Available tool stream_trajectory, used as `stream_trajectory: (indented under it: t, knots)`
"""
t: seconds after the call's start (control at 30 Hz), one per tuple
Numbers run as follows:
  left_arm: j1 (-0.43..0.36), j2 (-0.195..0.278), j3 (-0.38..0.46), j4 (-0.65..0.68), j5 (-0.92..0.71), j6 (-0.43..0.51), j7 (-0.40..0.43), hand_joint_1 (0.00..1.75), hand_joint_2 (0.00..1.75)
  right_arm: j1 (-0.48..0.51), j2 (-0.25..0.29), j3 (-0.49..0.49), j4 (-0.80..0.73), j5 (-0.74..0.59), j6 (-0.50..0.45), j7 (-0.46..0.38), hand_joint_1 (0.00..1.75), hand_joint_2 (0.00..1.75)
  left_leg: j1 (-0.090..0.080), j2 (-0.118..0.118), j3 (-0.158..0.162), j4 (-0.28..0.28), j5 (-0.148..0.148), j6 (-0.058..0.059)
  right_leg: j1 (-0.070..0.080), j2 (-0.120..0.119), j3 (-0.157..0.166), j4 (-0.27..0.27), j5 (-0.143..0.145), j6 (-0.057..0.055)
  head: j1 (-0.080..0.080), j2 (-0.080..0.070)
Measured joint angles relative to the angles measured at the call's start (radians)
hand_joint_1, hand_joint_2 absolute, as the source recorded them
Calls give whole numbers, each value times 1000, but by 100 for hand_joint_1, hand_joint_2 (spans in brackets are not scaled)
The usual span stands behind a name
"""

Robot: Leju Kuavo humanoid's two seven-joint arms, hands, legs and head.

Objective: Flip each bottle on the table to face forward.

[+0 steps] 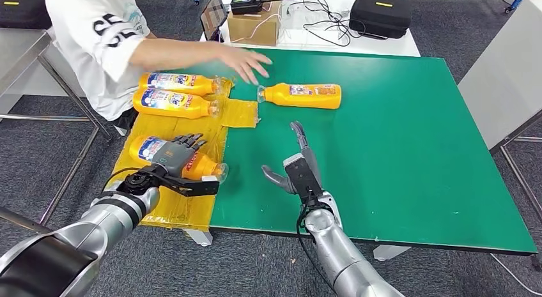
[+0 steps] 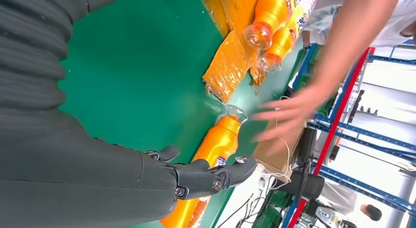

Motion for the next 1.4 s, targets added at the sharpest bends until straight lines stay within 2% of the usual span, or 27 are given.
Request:
stream_trajectory:
  t: [0.07, 0.13, 0.23, 0.27, 0.4, 0.53, 0.6, 0.7, 0.73, 0.83, 0.93, 1.03, 1.13, 1.27, 1.4]
  knots:
    - [8, -6, 34, -2, 63, 24, -51, 0, 175, 0, 0, 0, 2, 0, -4, 0, 0, 175, 0, 0, 0, 0, 0, 0, 0, 0, 0, 0, 0, 0, 0, 0]
    - [17, -14, 88, -9, 171, 30, -143, 0, 175, 0, 0, 0, 4, 1, -10, 0, 0, 175, 0, 0, -1, 0, 0, 0, 0, 0, -1, 0, 0, 0, 0, 0]
    - [33, -26, 201, -34, 362, -14, -323, 0, 175, 0, -2, 0, 4, 1, -18, 0, 0, 175, 0, 0, -1, 0, 0, 0, 0, 0, -1, 0, 0, 0, 0, 0]
    - [42, -30, 236, -51, 414, -44, -358, 0, 175, 0, -3, 0, 4, 1, -20, 0, 0, 175, 0, 1, -1, 0, 0, 0, 0, 0, -1, 0, 0, 0, 0, 0]
    - [89, -41, 327, -147, 550, -162, -399, 0, 175, 1, -9, 0, 4, 0, -22, 0, 0, 175, 0, 2, -2, 0, 0, 0, 0, 0, -2, 0, 0, 0, 0, 0]
    - [117, -48, 375, -206, 578, -182, -402, 0, 175, 1, -11, 0, 4, 0, -23, 0, 0, 175, 0, 2, -2, 0, 0, 0, 0, 0, -2, 0, 0, 0, 0, 0]
    - [142, -48, 385, -253, 657, -211, -403, 0, 175, 1, -12, 0, 4, -2, -25, 0, 0, 175, 0, 2, -2, 0, 0, 0, 0, 0, -3, 0, 0, 0, 0, 0]
    - [194, -52, 400, -347, 890, -298, -404, 0, 175, 6, -19, -2, 2, 1, -43, 1, 0, 44, 0, 2, -2, 0, 0, 0, 0, 0, -3, 0, 0, 0, 0, 0]
    - [208, -56, 413, -370, 958, -337, -404, 0, 175, 10, -22, -2, 0, 6, -53, 3, 0, 44, 0, 2, -2, 0, 0, 0, 0, 0, -3, 0, 0, 0, 0, 0]
    - [230, -78, 465, -398, 1069, -447, -404, 0, 175, 24, -32, -3, -10, 47, -90, 27, 0, 175, 0, 1, -2, 0, 0, 0, 0, 0, -3, -1, 0, 0, 0, 0]
    - [238, -109, 507, -391, 1089, -499, -404, 0, 175, 39, -47, -3, -14, 114, -129, 68, 0, 175, 0, 1, -3, 0, -1, 0, 0, 0, -3, -1, 0, 0, 0, 0]
    - [245, -136, 524, -384, 1080, -506, -404, 0, 175, 53, -65, -1, -14, 192, -158, 122, 0, 175, -1, 1, -3, 0, -1, 0, -1, 0, -3, -1, 0, 0, 0, 0]
    - [252, -159, 528, -383, 1063, -505, -404, 0, 175, 63, -89, 9, -9, 298, -173, 209, 0, 175, -1, 1, -3, 0, -1, 0, -1, 0, -3, -1, 0, 0, 0, 0]
    - [253, -179, 528, -383, 1059, -517, -404, 0, 175, 76, -134, 22, 0, 416, -152, 311, 0, 175, -1, 1, -3, 0, -1, 0, 0, 0, -3, -1, 0, 0, 0, 0]
    - [253, -191, 528, -383, 1055, -528, -404, 0, 175, 77, -175, 32, 3, 505, -116, 372, 0, 175, -1, 1, -3, 0, -1, 0, 0, 0, -3, -1, 0, 0, 0, 0]
